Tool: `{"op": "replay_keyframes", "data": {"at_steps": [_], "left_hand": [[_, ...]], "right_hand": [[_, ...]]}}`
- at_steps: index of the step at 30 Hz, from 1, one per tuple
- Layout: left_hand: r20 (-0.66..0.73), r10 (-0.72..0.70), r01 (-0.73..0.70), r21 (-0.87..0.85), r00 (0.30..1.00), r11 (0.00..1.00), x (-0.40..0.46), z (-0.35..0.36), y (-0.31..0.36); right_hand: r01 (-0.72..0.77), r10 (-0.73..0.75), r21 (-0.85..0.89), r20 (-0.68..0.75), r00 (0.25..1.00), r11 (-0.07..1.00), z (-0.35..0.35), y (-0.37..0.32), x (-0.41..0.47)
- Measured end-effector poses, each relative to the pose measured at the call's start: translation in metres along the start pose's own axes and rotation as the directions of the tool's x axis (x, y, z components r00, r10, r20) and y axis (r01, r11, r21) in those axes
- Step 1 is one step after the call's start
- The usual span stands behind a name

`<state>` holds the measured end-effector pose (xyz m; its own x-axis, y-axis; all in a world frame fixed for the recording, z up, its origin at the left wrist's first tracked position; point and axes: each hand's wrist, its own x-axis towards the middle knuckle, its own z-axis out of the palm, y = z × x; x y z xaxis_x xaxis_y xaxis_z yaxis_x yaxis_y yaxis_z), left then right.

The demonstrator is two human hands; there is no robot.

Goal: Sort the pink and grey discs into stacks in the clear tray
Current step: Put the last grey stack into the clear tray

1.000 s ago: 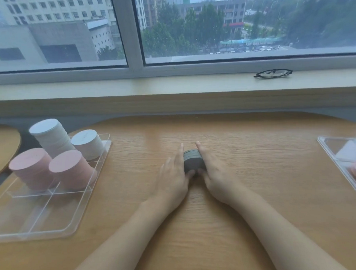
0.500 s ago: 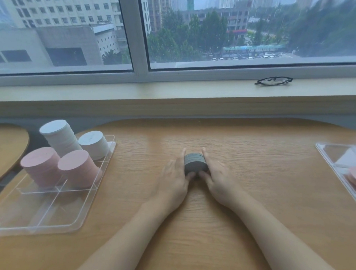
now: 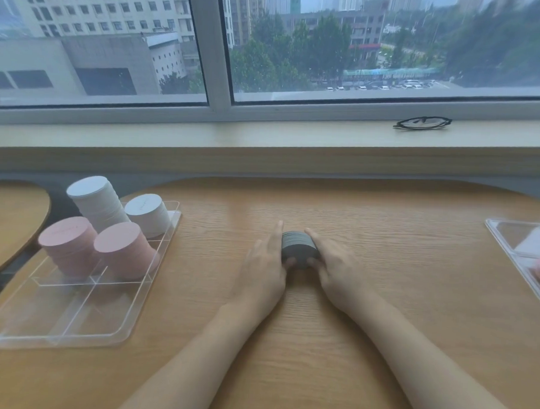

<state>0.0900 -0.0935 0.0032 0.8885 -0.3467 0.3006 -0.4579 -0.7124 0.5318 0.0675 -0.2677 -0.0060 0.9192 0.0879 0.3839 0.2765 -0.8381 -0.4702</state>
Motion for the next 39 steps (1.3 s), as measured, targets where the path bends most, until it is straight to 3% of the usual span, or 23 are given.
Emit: {"op": "replay_keyframes", "data": {"at_steps": [7,12,16,24,28,35,39], "left_hand": [[-0.074,-0.079,0.049,-0.338,0.994,0.940,-0.011,-0.020,-0.002],[-0.061,-0.151,0.095,-0.538,0.987,0.837,-0.040,-0.065,-0.012],[-0.079,-0.203,0.135,-0.511,0.976,0.849,-0.071,-0.104,-0.031],[-0.259,-0.379,0.235,-0.454,0.888,0.859,-0.140,-0.180,-0.077],[-0.331,-0.441,0.305,-0.390,0.834,0.869,-0.161,-0.210,-0.105],[-0.299,-0.563,0.415,-0.435,0.771,0.799,-0.170,-0.246,-0.149],[-0.287,-0.588,0.489,-0.348,0.756,0.800,-0.164,-0.251,-0.172]], "right_hand": [[0.011,0.023,0.270,-0.125,0.992,0.963,-0.012,-0.023,-0.006],[0.245,-0.180,0.378,-0.201,0.963,0.893,-0.003,-0.075,-0.014],[0.314,-0.261,0.312,-0.201,0.944,0.897,0.016,-0.119,-0.014],[0.346,-0.306,0.394,-0.163,0.938,0.851,0.065,-0.213,-0.003],[0.298,-0.291,0.439,-0.084,0.953,0.848,0.091,-0.257,0.013],[0.214,-0.281,0.379,0.132,0.950,0.901,0.120,-0.312,0.040],[0.212,-0.273,0.242,0.252,0.928,0.947,0.131,-0.326,0.052]]}}
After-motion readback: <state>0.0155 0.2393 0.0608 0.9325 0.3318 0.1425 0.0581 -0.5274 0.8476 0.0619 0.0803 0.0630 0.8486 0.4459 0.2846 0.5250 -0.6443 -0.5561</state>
